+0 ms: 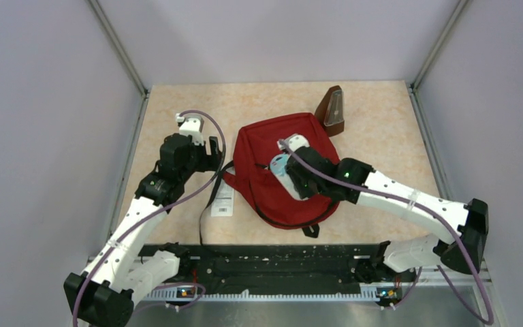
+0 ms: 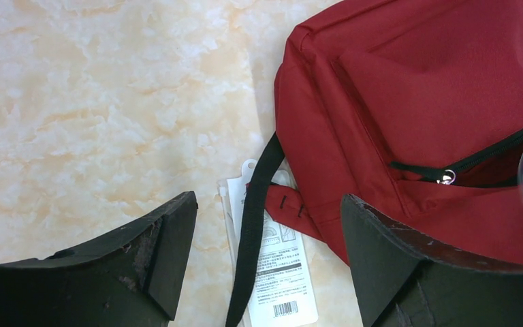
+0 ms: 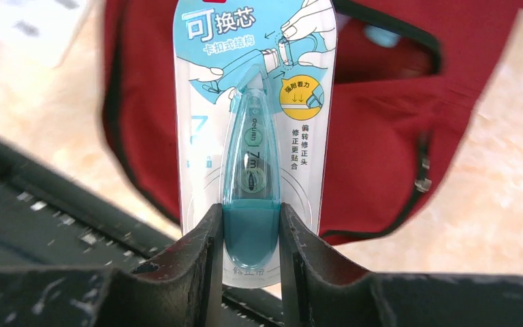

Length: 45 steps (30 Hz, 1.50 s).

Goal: Pack the student bag
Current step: Pick up the stationery from the center of the board, then place the stationery in the student bag.

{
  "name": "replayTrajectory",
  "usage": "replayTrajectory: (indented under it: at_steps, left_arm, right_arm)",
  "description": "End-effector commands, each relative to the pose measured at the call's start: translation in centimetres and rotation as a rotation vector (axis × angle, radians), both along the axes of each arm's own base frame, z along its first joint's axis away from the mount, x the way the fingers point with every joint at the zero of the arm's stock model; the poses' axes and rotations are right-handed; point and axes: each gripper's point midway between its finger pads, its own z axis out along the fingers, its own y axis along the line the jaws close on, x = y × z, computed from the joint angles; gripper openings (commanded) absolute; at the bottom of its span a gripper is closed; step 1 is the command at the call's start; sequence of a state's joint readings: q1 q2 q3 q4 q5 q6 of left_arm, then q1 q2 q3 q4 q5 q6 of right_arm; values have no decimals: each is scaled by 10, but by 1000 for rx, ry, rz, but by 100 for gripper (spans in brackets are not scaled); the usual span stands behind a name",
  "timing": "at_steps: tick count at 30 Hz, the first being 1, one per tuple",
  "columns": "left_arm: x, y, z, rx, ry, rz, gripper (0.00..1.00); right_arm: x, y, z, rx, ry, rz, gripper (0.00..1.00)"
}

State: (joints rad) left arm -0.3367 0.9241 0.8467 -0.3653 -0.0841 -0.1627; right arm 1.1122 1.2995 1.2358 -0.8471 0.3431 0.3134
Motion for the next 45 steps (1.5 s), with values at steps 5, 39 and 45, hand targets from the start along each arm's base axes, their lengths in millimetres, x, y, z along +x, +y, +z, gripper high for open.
replayTrajectory:
  at_steps: [5,39,45]
  left_arm:
    - [2,-3,16,-34,-64,-12,82]
    - [4,-4,11,-28,-48,-14,82]
    - [4,-2,11,-21,-50,-6,82]
  right_arm:
    - [61,-54,-24,-20,9,-230,0]
    - [37,-53,-77,92,231,-254,0]
    - [61,-62,-77,75,127,-352,0]
